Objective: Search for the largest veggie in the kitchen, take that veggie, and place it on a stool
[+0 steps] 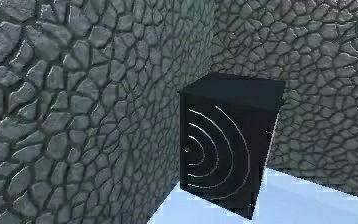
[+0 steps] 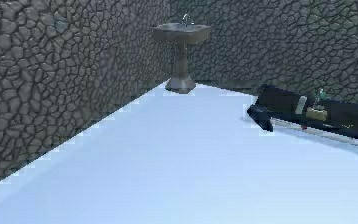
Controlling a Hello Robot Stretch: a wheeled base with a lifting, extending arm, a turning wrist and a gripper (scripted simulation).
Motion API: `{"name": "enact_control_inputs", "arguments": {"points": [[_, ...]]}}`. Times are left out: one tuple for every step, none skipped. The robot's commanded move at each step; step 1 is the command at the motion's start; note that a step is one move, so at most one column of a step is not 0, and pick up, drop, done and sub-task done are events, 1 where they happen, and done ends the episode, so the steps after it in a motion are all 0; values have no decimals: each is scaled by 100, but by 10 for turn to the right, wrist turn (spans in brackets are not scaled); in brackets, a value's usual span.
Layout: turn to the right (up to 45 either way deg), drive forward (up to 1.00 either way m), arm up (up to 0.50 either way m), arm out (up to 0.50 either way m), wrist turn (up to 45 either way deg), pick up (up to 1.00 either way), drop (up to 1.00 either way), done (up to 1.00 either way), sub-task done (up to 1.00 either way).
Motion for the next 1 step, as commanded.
{"name": "enact_control_inputs", "arguments": {"points": [[450, 0, 0, 0, 0, 0, 0, 0, 0]]}}
